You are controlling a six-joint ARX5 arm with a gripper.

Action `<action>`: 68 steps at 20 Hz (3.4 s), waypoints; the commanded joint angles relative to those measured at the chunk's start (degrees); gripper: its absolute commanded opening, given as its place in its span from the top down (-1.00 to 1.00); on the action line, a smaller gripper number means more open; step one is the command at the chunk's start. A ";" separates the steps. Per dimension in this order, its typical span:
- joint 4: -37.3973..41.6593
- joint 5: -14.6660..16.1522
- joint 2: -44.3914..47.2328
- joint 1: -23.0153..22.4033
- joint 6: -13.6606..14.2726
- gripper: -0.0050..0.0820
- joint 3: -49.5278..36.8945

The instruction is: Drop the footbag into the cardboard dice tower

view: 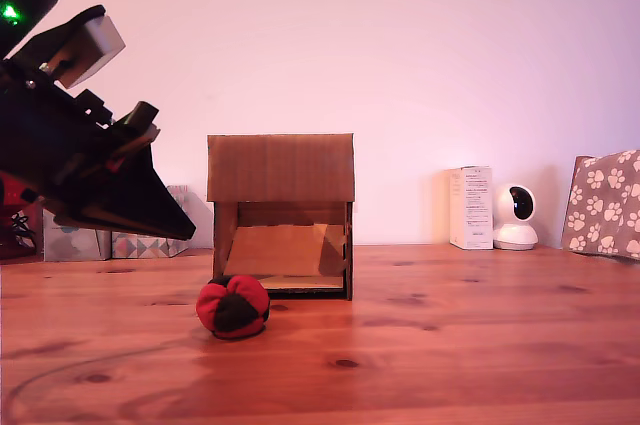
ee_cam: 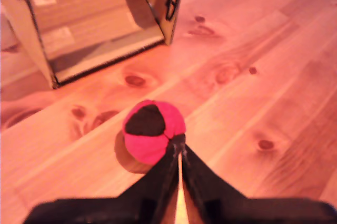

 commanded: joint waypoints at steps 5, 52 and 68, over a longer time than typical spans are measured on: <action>5.11 -0.24 3.78 -1.18 1.16 -0.91 -1.09; 19.85 -9.53 -3.78 -2.01 2.19 0.47 8.87; -4.24 -10.51 25.11 -0.72 2.80 0.46 47.34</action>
